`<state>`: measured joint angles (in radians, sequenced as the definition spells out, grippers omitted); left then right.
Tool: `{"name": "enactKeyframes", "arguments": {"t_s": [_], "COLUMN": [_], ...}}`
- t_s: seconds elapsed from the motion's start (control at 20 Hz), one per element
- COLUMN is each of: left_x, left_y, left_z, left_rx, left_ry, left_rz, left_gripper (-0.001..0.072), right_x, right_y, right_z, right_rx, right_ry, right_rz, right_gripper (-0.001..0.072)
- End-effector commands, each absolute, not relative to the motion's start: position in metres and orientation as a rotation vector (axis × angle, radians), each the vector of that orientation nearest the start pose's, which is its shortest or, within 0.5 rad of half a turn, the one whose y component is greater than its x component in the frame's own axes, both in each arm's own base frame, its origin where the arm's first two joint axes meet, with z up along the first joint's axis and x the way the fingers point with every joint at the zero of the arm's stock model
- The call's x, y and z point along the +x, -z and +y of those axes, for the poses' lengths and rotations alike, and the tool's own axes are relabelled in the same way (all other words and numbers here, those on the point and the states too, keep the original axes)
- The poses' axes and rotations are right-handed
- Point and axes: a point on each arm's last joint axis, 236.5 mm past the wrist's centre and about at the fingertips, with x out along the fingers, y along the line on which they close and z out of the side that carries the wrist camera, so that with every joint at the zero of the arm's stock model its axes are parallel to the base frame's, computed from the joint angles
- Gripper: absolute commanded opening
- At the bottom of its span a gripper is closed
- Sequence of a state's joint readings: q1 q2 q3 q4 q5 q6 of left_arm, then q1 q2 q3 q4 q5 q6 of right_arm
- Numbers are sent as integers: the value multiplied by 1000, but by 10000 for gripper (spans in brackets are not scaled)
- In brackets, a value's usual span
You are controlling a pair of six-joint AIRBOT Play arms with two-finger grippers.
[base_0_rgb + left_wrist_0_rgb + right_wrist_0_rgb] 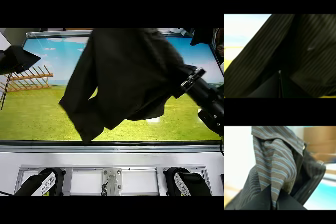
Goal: Fold the clothes and pants, and hang the long-sleeved shirts on hangers.
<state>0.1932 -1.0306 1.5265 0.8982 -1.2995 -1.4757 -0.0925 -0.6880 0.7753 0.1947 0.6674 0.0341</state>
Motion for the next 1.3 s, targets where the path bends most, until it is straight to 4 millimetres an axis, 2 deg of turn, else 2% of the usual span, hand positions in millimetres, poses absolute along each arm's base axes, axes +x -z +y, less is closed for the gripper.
{"name": "enactKeyframes", "arguments": {"t_s": [0.0, 0.2, 0.3, 0.45, 0.65, 0.75, 0.85, 0.95, 1.0, 1.15, 1.25], "left_x": [370, 368, 367, 366, 366, 366, 367, 367, 368, 367, 365], "left_y": [-255, -246, -246, -246, -246, -246, -246, -247, -247, -246, -245], "left_z": [-81, -95, -101, -101, -101, -101, -101, -101, -101, -101, -102], "left_rx": [-430, -426, -420, -420, -419, -419, -419, -419, -420, -419, -415], "left_ry": [398, 431, 446, 447, 447, 447, 446, 445, 445, 447, 451], "left_rz": [732, 760, 764, 764, 764, 764, 763, 760, 759, 763, 772], "left_gripper": [9, 9, 9, 9, 9, 9, 9, 9, 9, 9, 9], "right_x": [353, 339, 343, 349, 339, 335, 335, 345, 351, 353, 342], "right_y": [-328, -341, -341, -354, -381, -382, -369, -363, -370, -414, -441], "right_z": [62, 68, 55, -6, -74, -109, -141, -155, -159, -173, -195], "right_rx": [26, 24, 35, 63, -38, -99, -164, -261, -291, -274, -255], "right_ry": [-330, -352, -296, -34, 274, 437, 586, 636, 649, 704, 783], "right_rz": [-199, -238, -236, -262, -300, -263, -129, 19, 41, -25, -60], "right_gripper": [14, 14, 12, 10, 10, 10, 9, 10, 10, 10, 10]}}
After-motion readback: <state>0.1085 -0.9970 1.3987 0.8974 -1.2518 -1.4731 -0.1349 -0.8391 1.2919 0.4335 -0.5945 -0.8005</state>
